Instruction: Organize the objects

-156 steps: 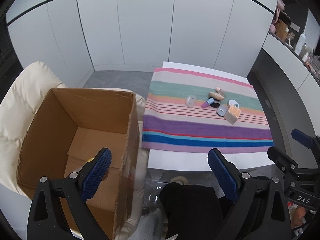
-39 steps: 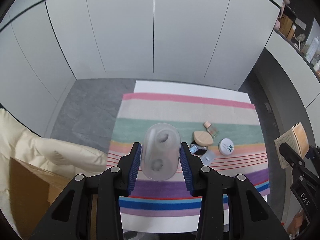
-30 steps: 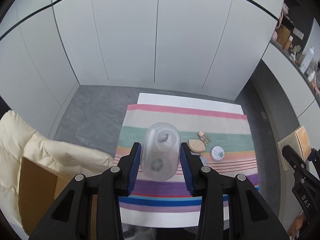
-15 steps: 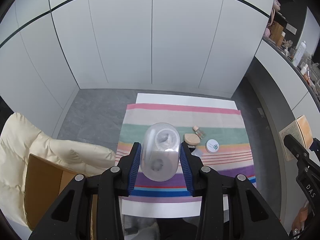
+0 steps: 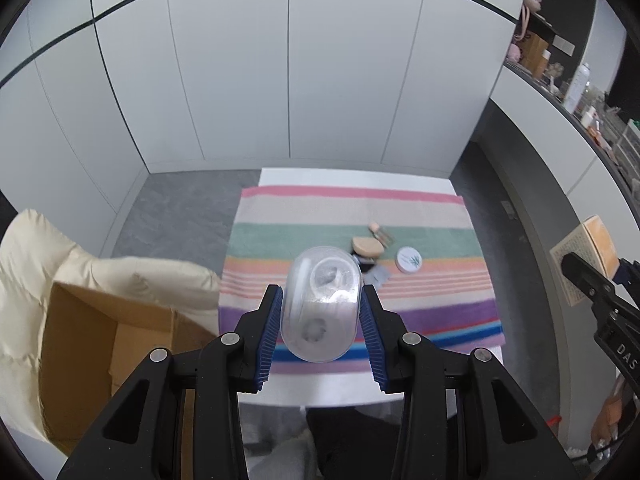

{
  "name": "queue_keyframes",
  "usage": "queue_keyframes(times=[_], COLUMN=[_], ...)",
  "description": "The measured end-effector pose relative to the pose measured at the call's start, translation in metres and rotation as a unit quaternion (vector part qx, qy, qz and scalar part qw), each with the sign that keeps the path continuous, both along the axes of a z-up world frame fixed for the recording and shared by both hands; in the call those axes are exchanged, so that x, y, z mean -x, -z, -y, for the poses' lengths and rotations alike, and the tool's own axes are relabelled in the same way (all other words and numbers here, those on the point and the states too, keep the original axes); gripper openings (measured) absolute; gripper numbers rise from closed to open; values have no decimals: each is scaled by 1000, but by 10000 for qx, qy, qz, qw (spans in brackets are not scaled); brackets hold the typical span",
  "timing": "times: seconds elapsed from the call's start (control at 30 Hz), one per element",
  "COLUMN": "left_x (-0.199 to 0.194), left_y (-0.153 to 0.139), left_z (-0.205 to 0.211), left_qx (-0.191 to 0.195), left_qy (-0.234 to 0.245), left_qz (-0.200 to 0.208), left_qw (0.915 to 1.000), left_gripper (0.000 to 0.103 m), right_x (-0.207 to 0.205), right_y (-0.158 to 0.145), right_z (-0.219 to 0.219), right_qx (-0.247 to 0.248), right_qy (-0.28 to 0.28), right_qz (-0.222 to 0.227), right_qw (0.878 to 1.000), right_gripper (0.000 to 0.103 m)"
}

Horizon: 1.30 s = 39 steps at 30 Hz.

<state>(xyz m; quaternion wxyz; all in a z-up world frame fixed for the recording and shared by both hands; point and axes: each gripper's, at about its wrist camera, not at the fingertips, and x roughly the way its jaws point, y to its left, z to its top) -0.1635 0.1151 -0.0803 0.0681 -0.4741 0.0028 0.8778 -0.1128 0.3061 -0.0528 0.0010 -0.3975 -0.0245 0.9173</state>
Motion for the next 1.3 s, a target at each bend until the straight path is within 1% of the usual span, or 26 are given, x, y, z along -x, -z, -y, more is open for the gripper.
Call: queue_keyframes(times=[0.17,0.4,0.47,0.53,0.63,0.73,0.9,1.1,1.3], left_x=[-41,-87,-99,-111,-126,-136,-152,-157,-158], left_y=[2,1,1,1,5,12,19,14,15], left_z=[-3,-8,-9,-8,-6,-4,2,8,14], left_qx=[168,63,57,3,9,22,41,86,6], left_qy=[115,381,473,495,514,590,614,582,586], left_qz=[-183,-78,-46,-39,-31,113,210,64,127], left_qw=[9996,9992,9989,9988,9987,9982,9979,9982,9982], left_gripper=[40,40,40,40,40,40,40,40,40], right_x=[-30,-72,-84,-98,-116,-137,-163,-169,-166], right_y=[8,20,23,27,34,41,43,42,46], right_z=[-1,-7,-10,-11,-10,-12,-19,-25,-23], right_qx=[70,116,195,278,226,308,367,329,271], right_qy=[-32,109,175,215,242,250,344,457,514], right_qz=[90,171,198,220,278,436,494,502,535], right_qw=[9999,9997,9995,9991,9991,9983,9975,9971,9969], right_gripper=[54,54,54,54,54,54,54,54,54])
